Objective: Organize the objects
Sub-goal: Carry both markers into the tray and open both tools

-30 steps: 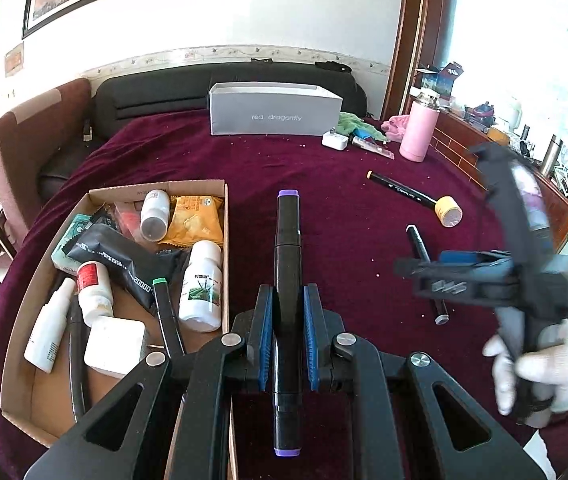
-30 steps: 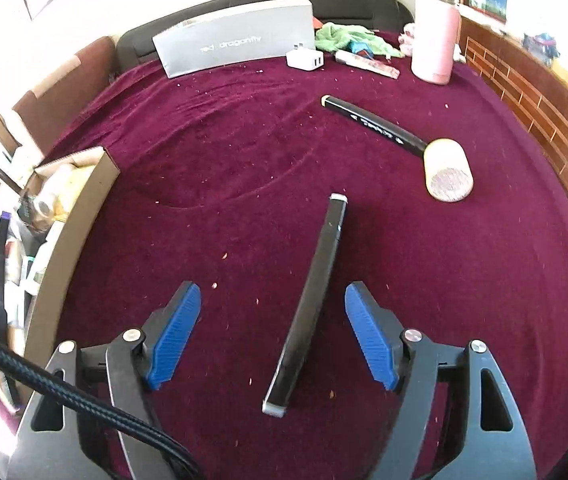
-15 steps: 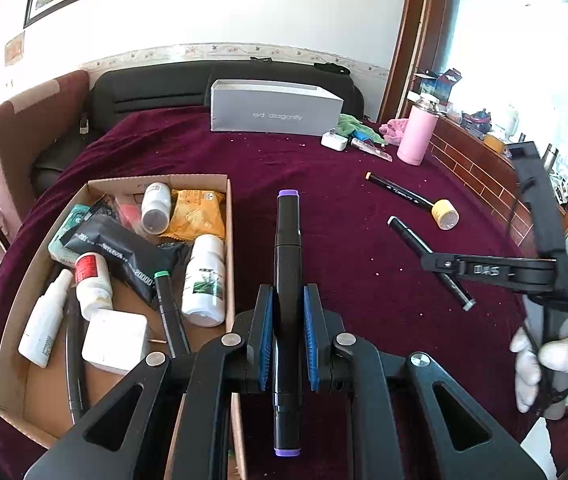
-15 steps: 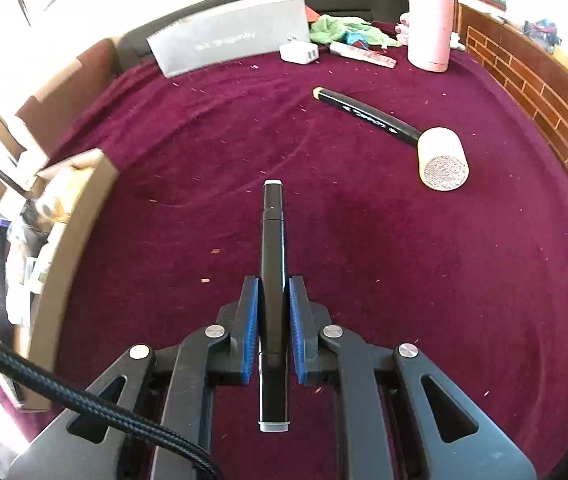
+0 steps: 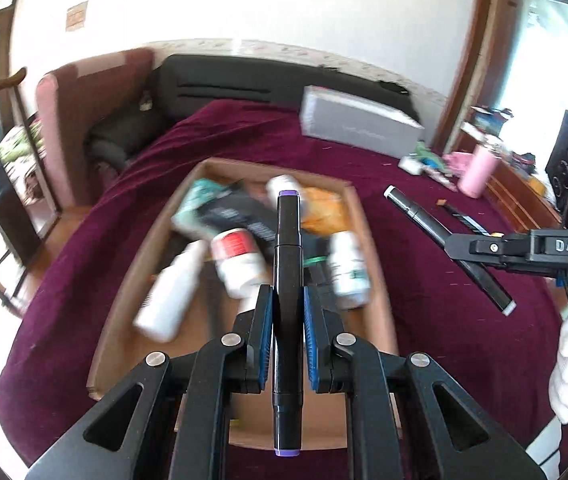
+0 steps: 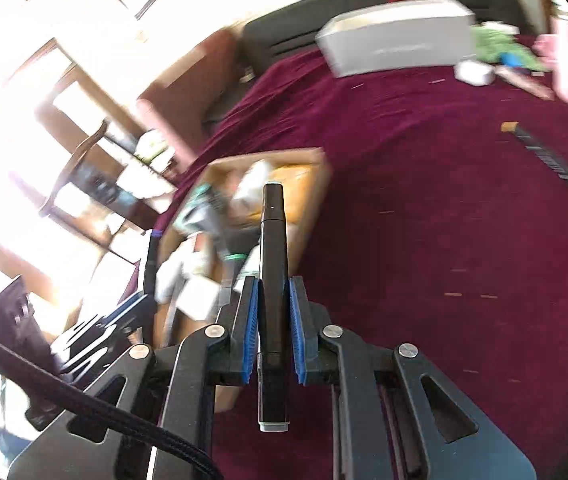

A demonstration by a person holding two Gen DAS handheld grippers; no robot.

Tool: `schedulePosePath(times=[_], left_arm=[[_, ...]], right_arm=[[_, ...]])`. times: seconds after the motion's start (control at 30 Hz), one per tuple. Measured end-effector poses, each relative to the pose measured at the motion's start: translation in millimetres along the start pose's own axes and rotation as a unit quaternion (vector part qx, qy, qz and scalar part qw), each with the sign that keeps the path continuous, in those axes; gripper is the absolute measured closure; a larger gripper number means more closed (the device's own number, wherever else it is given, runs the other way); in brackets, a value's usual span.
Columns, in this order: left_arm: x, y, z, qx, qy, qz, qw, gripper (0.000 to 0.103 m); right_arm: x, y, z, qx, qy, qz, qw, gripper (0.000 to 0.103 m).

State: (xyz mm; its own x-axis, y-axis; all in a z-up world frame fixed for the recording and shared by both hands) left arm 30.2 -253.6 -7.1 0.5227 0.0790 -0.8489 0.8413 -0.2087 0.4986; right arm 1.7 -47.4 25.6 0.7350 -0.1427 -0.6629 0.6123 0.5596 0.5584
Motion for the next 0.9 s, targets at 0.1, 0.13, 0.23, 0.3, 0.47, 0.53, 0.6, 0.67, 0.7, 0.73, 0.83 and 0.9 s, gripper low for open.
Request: schedulePosePath(times=[0.1, 0.13, 0.23, 0.3, 0.47, 0.53, 0.6, 0.67, 0.7, 0.73, 0.83, 0.9], left_arm=[[10.8, -11.7, 22.9, -0.012, 0.014, 0.021, 0.9996, 0.091], [15.2, -14.9, 27.5, -0.016, 0.016, 0.027, 0.9994, 0.091], [25.1, -23.8, 35.0, -0.020, 0.019, 0.038, 0.9989, 0.091], [26.5, -24.7, 37.1, -0.023, 0.019, 0.036, 0.9989, 0.091], [30.3, -28.6, 45.7, -0.025, 0.029, 0.040, 0.9985, 0.091], [30.9, -28.2, 49.3, -0.022, 0.040, 0.038, 0.9982, 0.091], [30.1, -26.0, 51.8, -0.019, 0.052, 0.036, 0.9979, 0.090], [28.6, -21.8, 53.0, -0.019, 0.061, 0.034, 0.9974, 0.087], [26.8, -21.0, 53.3, -0.021, 0.061, 0.032, 0.9974, 0.085], [24.6, -18.1, 52.8, -0.023, 0.059, 0.028, 0.9976, 0.080], [15.1, -8.3, 46.6, -0.026, 0.050, 0.010, 0.9984, 0.075], [7.0, -1.4, 38.2, -0.028, 0.040, -0.004, 0.9988, 0.072]], right_arm=[[11.4, -33.0, 24.8, -0.015, 0.008, 0.026, 1.000, 0.090], [15.4, -42.5, 30.5, -0.018, 0.009, 0.034, 0.999, 0.090], [31.1, -71.7, 46.0, -0.024, 0.009, 0.061, 0.998, 0.090], [41.6, -87.4, 50.9, -0.021, 0.014, 0.077, 0.997, 0.090], [59.1, -112.3, 62.0, -0.013, 0.032, 0.101, 0.994, 0.090], [63.4, -115.8, 63.7, -0.010, 0.038, 0.106, 0.994, 0.089], [65.8, -117.6, 64.3, -0.001, 0.045, 0.107, 0.993, 0.087], [69.2, -118.8, 65.1, 0.003, 0.049, 0.109, 0.993, 0.076], [69.6, -118.4, 66.1, 0.000, 0.050, 0.110, 0.993, 0.074], [69.4, -116.9, 66.8, -0.001, 0.052, 0.108, 0.993, 0.074], [57.3, -103.4, 66.6, 0.006, 0.061, 0.081, 0.995, 0.072], [38.2, -83.9, 63.7, 0.012, 0.064, 0.045, 0.997, 0.069]])
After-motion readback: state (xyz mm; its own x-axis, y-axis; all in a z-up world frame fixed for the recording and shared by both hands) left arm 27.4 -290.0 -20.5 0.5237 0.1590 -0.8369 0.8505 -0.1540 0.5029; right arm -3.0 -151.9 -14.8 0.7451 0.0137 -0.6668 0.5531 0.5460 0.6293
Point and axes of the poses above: each gripper's, at about its wrist camera, not at the fingertips, and y roughly against the way its jaws point, z to its left, x to its underside, the point moved 8 cm from there along -y, roughly the way its jaws point, and after that the axes turned 13 degrees about -z, right-handed, at the moved point
